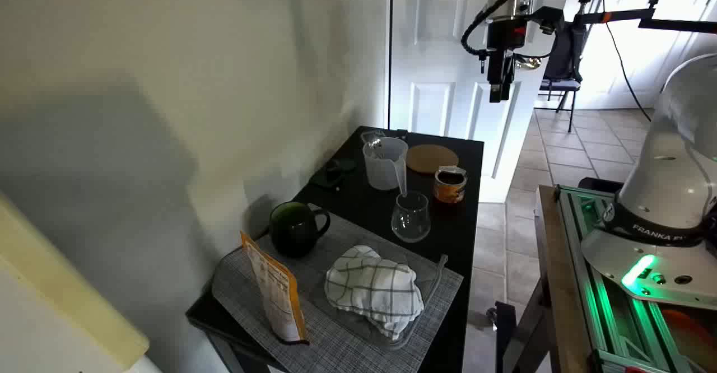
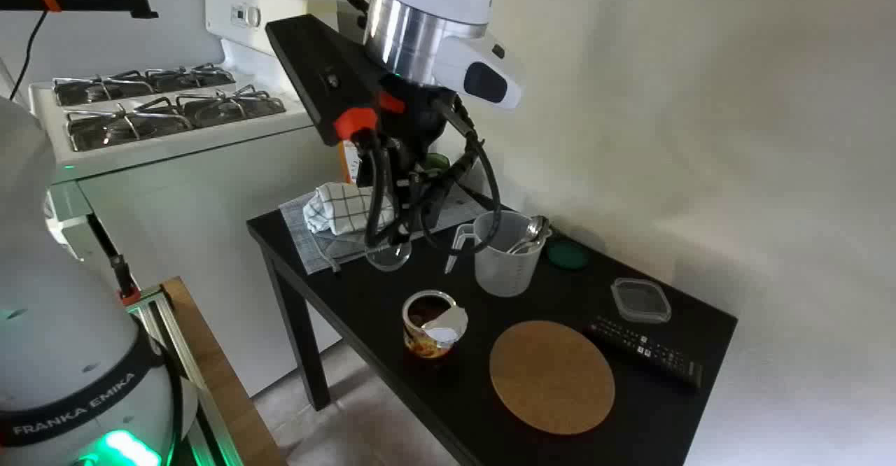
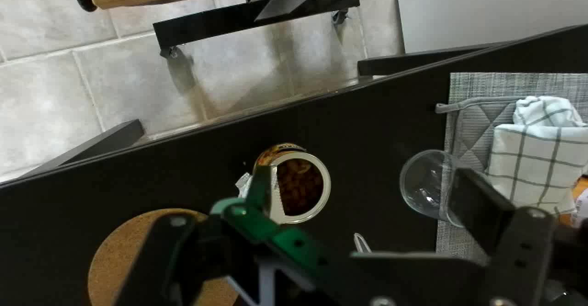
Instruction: Put the bowl in the jar
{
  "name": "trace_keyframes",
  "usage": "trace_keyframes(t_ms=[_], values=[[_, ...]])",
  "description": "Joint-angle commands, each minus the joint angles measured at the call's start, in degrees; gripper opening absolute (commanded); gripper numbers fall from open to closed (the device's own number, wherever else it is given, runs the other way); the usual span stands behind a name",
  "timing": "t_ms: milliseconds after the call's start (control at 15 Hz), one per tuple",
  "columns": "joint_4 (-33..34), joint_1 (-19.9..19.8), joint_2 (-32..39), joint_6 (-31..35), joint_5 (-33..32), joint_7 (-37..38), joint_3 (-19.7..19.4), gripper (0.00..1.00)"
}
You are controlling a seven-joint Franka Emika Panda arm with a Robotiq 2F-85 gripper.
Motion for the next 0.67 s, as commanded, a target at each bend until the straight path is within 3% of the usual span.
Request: trace_keyframes(t_ms=[0, 333, 600], values=[[0.11, -1.55, 0.35, -0.14, 0.77, -0.73, 1.42, 1.00], [0.11, -1.55, 0.35, -0.14, 0.77, -0.73, 1.42, 1.00], [3.66, -0.94, 3.40, 7.17, 5.62, 0.51, 0.86, 1.00]])
